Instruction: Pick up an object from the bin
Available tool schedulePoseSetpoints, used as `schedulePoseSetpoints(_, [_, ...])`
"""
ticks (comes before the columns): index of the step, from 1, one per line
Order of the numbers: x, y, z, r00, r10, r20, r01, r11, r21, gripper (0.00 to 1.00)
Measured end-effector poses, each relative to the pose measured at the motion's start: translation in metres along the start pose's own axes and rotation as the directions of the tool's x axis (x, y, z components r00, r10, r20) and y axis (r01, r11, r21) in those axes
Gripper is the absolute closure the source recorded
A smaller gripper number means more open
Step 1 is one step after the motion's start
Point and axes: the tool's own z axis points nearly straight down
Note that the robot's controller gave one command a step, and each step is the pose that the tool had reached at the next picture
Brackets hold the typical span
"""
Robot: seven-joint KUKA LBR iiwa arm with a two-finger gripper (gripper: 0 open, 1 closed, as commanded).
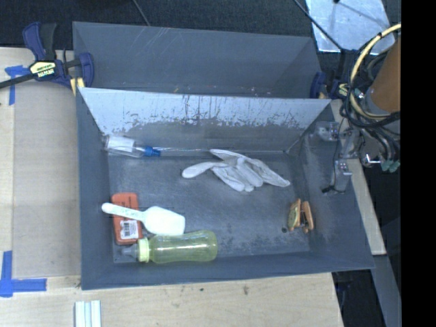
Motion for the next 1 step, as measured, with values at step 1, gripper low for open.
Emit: schedulePoseSetpoints(1, [-0.0014, 0.0007, -0.0051, 1.000, -0.003, 0.009, 0.003, 1.000, 0.002, 0.00])
